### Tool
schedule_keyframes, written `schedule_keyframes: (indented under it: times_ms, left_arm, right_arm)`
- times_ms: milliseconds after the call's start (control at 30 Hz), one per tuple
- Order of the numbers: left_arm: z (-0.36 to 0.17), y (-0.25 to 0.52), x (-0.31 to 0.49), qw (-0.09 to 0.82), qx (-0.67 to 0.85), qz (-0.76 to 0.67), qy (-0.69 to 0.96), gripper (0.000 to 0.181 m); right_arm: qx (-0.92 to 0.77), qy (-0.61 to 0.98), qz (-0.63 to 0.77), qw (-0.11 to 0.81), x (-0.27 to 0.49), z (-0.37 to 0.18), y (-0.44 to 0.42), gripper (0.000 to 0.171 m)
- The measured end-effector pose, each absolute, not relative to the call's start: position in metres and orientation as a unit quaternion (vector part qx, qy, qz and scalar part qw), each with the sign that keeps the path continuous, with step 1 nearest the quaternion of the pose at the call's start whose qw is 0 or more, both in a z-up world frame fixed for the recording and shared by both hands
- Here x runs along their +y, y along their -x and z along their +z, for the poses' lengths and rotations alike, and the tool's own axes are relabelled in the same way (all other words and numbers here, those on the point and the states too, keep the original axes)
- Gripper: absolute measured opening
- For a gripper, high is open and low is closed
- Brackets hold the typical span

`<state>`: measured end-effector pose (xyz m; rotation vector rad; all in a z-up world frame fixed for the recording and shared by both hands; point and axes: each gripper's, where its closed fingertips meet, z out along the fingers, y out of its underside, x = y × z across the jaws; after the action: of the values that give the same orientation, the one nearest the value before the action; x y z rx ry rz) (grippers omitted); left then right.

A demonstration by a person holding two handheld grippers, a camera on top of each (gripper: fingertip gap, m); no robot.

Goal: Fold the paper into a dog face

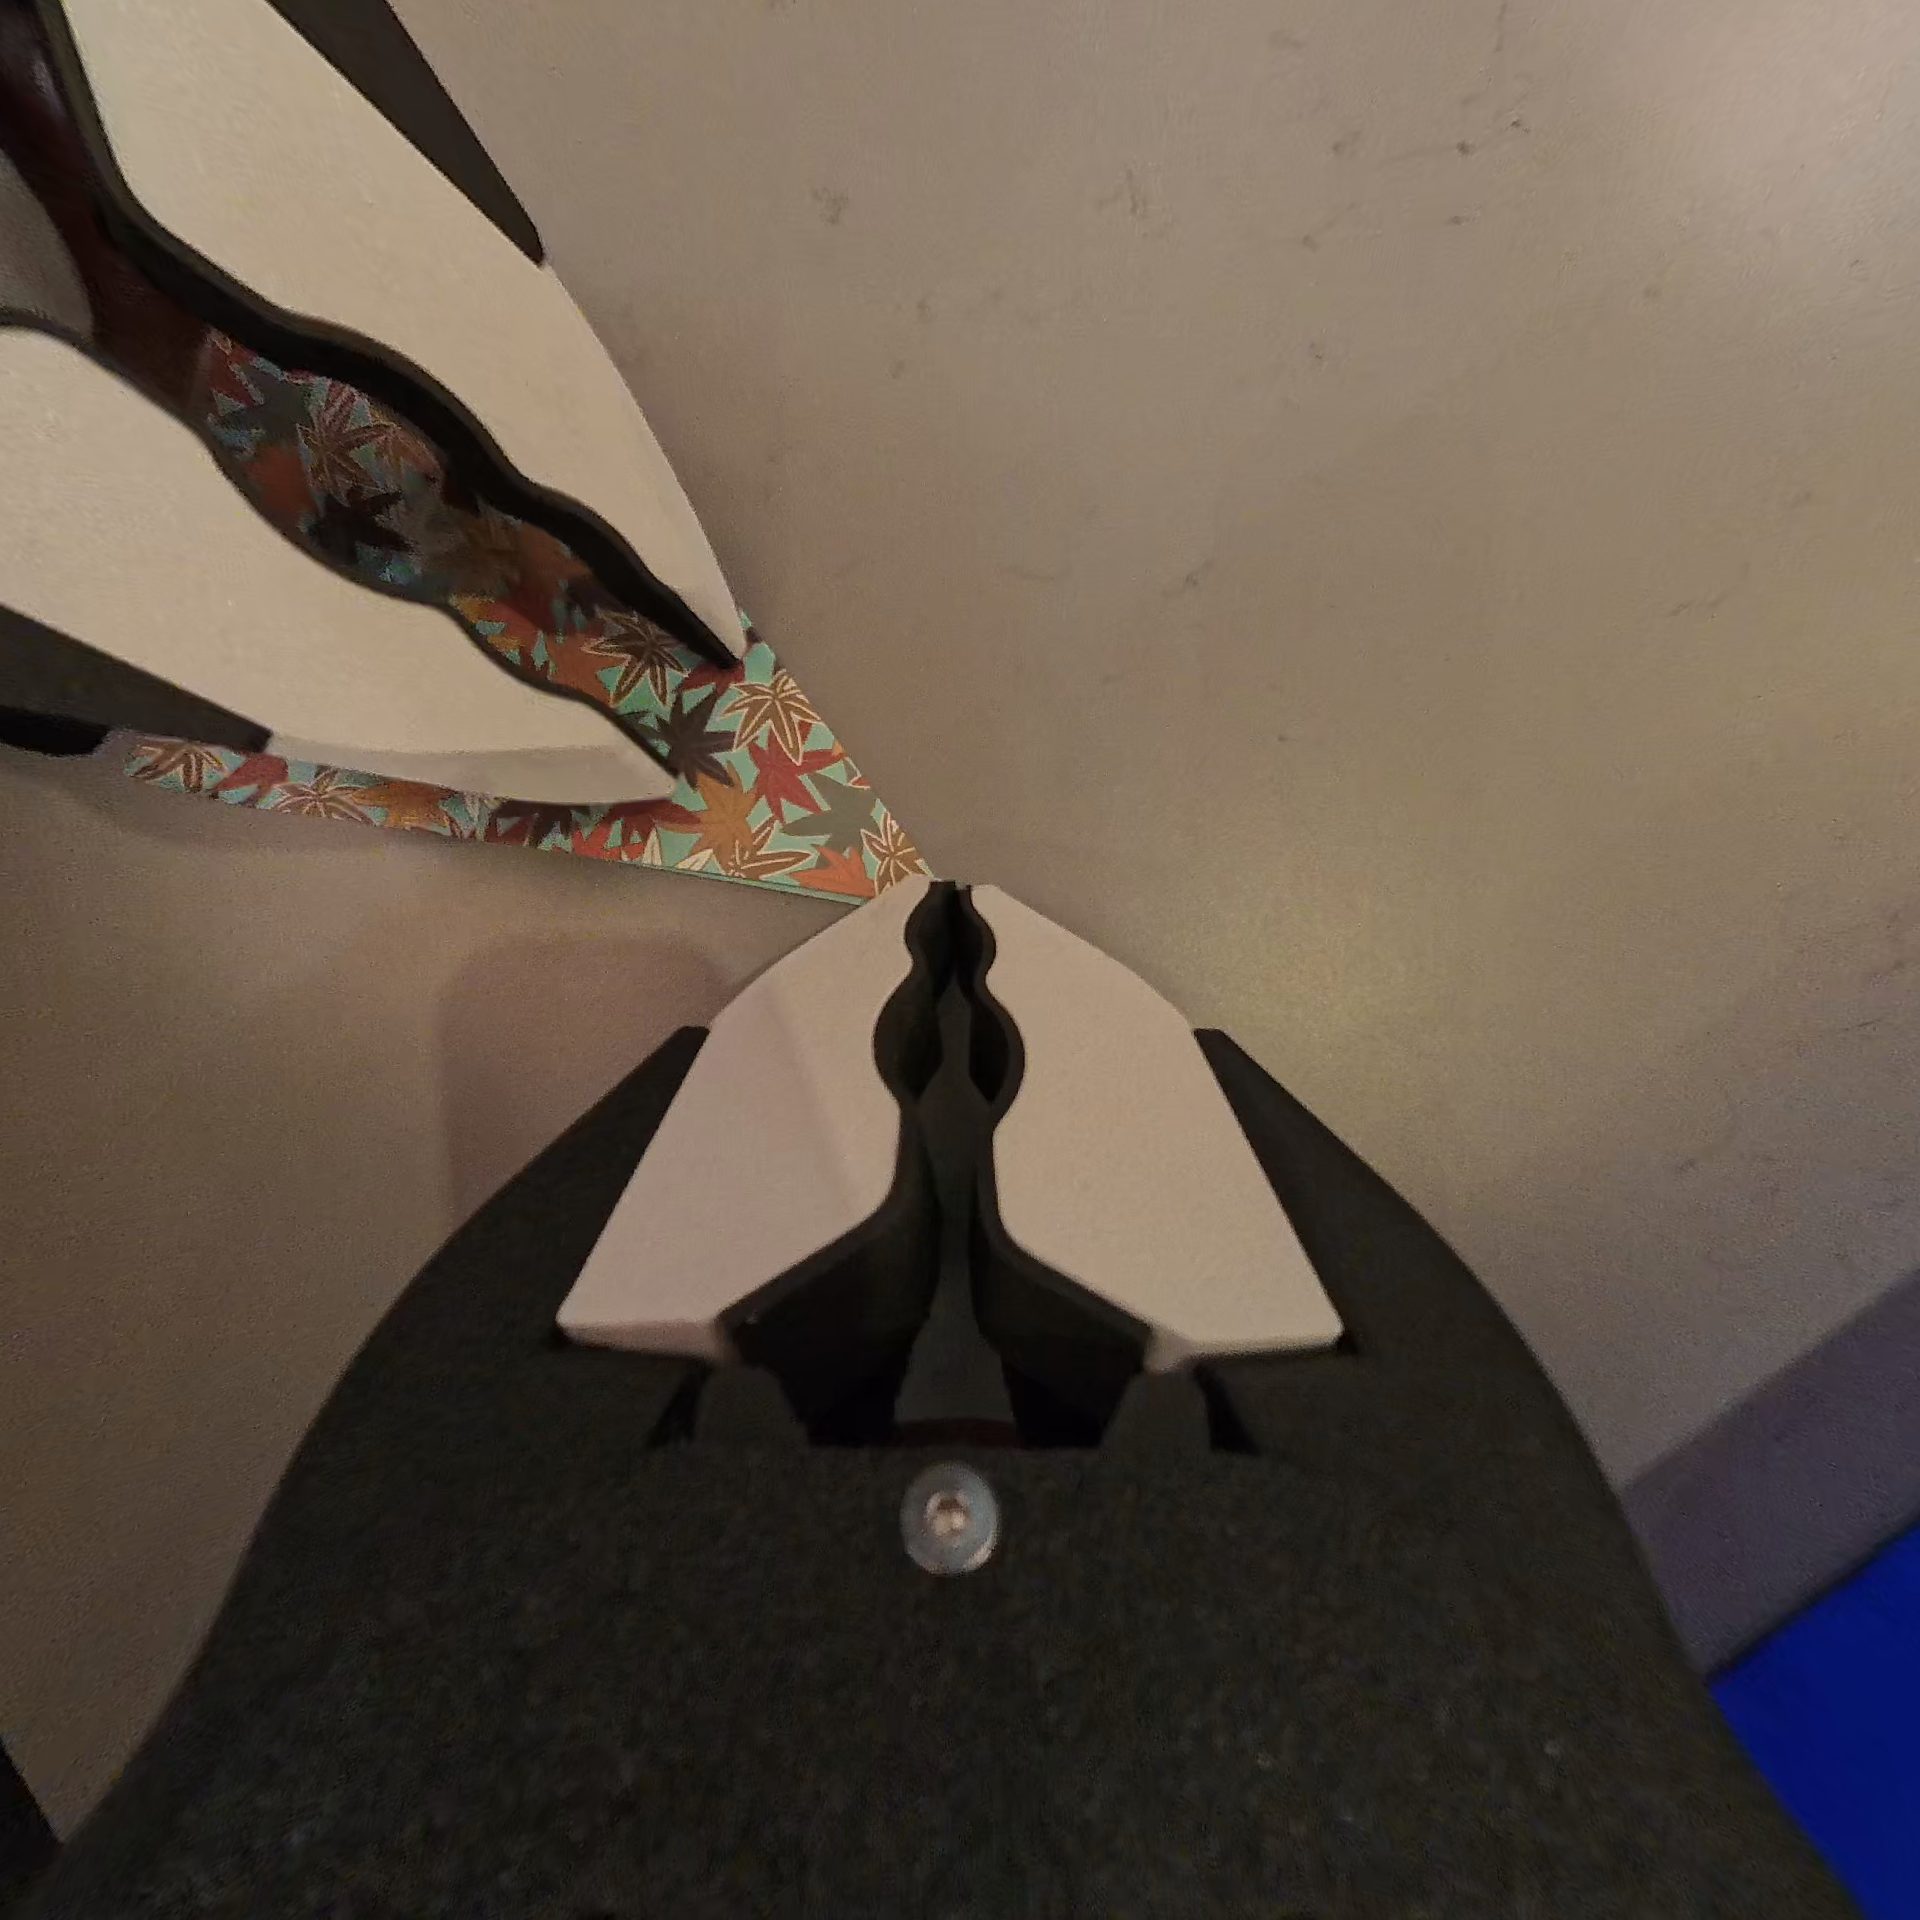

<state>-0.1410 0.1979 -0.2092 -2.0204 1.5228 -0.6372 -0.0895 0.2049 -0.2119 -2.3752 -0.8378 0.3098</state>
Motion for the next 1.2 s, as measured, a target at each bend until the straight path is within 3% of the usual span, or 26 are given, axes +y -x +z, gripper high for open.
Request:
schedule_keyframes:
  times_ms: [33,233,467,733,933,1067,1200]
  left_arm:
    - [-0.209,0.142,0.198,0.262,0.562,-0.236,0.748,0.021]
    - [-0.21,0.146,0.198,0.277,0.567,-0.238,0.739,0.02]
    - [-0.21,0.146,0.199,0.29,0.565,-0.234,0.737,0.018]
    - [-0.21,0.146,0.2,0.288,0.564,-0.231,0.739,0.018]
    - [-0.21,0.147,0.2,0.287,0.566,-0.228,0.738,0.018]
    - [-0.21,0.147,0.199,0.287,0.567,-0.225,0.739,0.018]
    - [-0.21,0.147,0.199,0.287,0.567,-0.223,0.739,0.019]
  right_arm:
    - [-0.316,0.893,0.115,0.298,0.205,-0.212,0.09,0.0]
    - [-0.295,0.896,0.142,0.3,0.204,-0.21,0.091,0.0]
    - [-0.257,0.899,0.213,0.285,0.196,-0.207,0.095,0.024]
    - [-0.231,0.892,0.266,0.281,0.194,-0.205,0.101,0.022]
    - [-0.227,0.897,0.265,0.271,0.191,-0.207,0.098,0.014]
    - [-0.234,0.901,0.244,0.272,0.193,-0.21,0.094,0.0]
    - [-0.242,0.902,0.234,0.272,0.193,-0.211,0.093,0.0]
